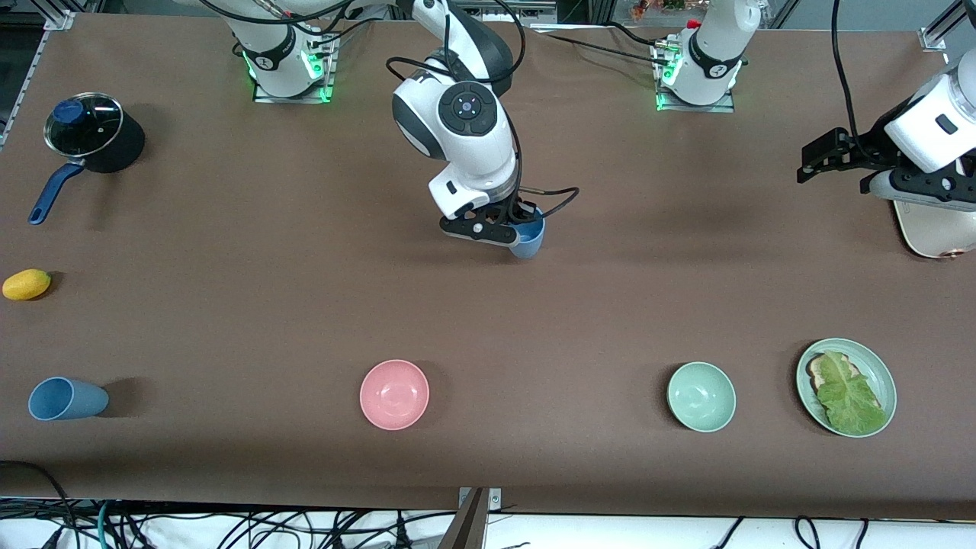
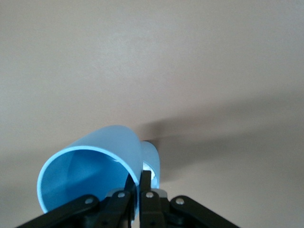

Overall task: Stack blue cups with both arms
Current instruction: 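Lower the blue cup into the tissue cup and open the right gripper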

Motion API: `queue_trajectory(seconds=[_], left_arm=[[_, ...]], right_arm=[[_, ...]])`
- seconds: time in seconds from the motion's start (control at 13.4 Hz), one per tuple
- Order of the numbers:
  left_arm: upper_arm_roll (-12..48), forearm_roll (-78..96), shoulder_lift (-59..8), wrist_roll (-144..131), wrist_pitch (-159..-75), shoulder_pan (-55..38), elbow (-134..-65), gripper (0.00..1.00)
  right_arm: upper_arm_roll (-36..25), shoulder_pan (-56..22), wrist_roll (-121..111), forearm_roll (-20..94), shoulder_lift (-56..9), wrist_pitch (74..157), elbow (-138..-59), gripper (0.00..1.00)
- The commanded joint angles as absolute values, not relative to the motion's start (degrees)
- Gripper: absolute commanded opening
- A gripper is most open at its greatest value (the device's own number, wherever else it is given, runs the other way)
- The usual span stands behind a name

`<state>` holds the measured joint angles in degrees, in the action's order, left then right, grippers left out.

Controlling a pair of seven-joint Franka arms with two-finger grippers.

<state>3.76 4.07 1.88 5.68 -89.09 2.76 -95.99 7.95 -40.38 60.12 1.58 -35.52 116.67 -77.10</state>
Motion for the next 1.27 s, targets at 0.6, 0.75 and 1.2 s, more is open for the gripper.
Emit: queue_trajectory(seconds=[0.6,0.75,1.2], left_arm=[[4.0,2.9,-0.3,5.6,-90.1,3.3,-93.4,1.00],[4.1,3.6,-1.3,5.7,-90.6,3.3,-92.9,1.00],[4.1,3.6,-1.4,5.7,-90.6,3.3,-92.6,1.00]], right_arm=[[7.6,-42.2,60.8,4.0,-36.9,113.5,-75.3,0.00],[7.6,-42.2,60.8,4.0,-36.9,112.6,-75.3,0.00],[7.6,-42.1,60.7,4.9,-36.7,111.3,-75.0,0.00]])
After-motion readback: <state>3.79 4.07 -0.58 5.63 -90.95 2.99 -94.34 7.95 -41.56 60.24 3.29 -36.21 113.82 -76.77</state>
